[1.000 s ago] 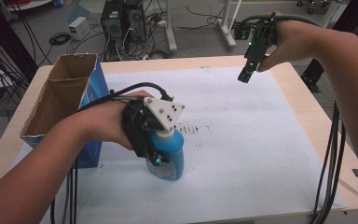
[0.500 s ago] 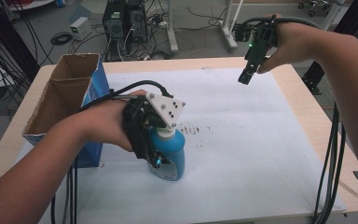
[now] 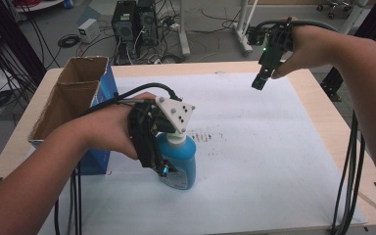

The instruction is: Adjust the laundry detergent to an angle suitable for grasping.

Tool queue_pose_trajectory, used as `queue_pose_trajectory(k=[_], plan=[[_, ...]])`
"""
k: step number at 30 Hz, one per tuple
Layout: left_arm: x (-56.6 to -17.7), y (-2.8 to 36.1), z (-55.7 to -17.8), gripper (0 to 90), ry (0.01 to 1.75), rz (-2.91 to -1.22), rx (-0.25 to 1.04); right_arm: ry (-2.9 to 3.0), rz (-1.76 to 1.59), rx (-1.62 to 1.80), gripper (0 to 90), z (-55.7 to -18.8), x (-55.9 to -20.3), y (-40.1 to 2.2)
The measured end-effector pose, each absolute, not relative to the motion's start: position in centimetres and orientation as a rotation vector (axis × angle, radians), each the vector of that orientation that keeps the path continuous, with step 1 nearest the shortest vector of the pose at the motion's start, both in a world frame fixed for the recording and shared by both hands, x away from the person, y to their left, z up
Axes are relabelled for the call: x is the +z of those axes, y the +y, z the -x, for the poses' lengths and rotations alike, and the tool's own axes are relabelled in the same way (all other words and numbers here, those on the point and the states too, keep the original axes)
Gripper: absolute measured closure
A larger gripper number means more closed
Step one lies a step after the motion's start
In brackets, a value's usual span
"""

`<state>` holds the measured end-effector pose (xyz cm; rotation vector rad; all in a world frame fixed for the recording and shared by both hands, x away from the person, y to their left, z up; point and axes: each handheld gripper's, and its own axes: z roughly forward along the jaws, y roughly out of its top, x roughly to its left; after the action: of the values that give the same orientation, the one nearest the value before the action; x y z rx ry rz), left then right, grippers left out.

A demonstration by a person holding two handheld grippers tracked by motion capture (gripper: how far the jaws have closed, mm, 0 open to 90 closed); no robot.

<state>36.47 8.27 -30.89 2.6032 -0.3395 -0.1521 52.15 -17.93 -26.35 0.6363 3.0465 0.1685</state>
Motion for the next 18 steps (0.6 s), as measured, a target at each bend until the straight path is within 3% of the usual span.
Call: queue_pose_trajectory(k=[18], plan=[[-29.2, 9.5, -36.3, 18.6, -0.261, -2.732, -0.071, 3.044, -0.625, 0.193, 1.3, -52.2, -26.2, -17.8]])
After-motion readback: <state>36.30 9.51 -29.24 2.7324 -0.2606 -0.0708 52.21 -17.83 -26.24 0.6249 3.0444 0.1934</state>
